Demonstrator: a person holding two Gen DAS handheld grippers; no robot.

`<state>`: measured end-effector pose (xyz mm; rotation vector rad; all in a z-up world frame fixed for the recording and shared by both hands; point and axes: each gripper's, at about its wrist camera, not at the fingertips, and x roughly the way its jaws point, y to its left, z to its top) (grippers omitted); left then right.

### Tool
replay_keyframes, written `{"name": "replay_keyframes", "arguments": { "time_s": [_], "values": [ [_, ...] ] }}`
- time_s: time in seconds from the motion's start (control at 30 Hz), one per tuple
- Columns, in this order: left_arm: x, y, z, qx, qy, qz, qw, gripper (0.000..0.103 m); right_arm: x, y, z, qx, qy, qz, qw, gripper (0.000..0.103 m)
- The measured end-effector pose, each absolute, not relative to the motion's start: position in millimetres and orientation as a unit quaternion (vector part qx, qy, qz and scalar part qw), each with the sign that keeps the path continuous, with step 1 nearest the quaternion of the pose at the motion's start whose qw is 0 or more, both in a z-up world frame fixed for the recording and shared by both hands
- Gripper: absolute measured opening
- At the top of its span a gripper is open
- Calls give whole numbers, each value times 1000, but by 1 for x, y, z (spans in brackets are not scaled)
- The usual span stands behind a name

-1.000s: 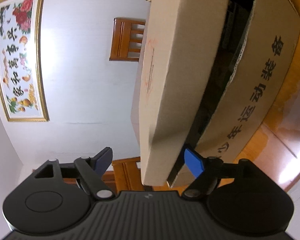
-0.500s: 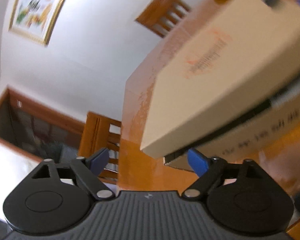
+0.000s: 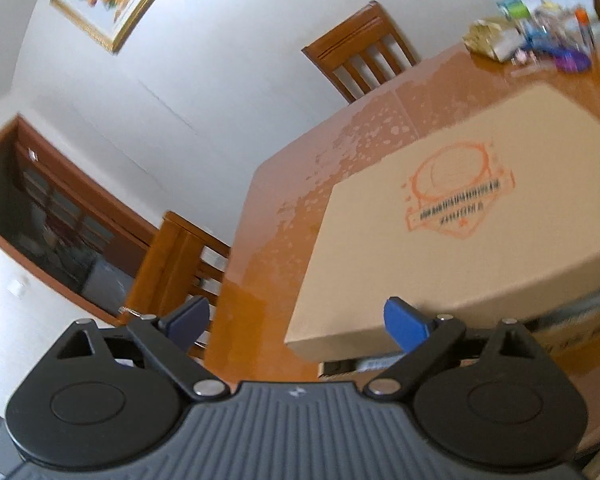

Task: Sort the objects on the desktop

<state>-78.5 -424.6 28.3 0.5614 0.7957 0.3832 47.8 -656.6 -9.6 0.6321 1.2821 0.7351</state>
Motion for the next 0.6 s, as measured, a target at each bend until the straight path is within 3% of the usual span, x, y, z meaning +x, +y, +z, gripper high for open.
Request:
{"name": "replay_keyframes", "arguments": {
  "time_s": [0.13,0.37,0.6],
  "values": [
    [-66,-403,53,161,381,163,896,102,42,-660,3,222,574,308,726,75],
    [-21,-314,67,-77,441,60,892,102,43,-657,23,172,561,274,762,77],
    [40,-237,42,-162,533,-64,828,102,49,-634,35,215,564,205,771,79]
  ]
}}
